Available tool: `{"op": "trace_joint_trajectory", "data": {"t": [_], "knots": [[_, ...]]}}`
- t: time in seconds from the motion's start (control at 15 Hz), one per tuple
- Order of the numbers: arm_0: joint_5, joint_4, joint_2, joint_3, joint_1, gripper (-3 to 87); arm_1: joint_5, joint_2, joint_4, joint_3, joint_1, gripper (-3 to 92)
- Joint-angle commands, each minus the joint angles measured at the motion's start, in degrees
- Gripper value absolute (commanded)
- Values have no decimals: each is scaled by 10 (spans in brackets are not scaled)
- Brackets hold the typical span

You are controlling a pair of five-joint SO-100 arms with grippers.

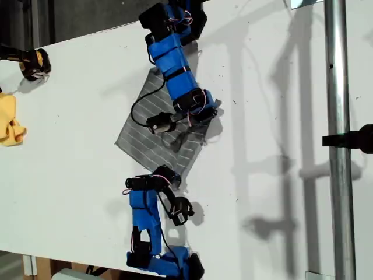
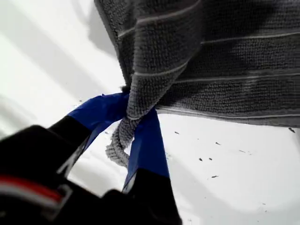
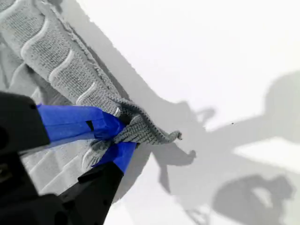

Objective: Grasp corners of a towel and fold twice.

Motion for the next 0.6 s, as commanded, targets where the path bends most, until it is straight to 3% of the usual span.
{"op": "trace_joint_trajectory", "data": {"t": [0.0, 0.27, 0.53], "knots": [[-14, 10, 94, 11, 25, -29, -40, 45, 1, -70, -11, -1], [-56, -4, 237, 112, 52, -29, -83, 0, 3, -152, -33, -1], [-69, -56, 347, 229, 39, -29, -74, 13, 21, -157, -26, -1]]}}
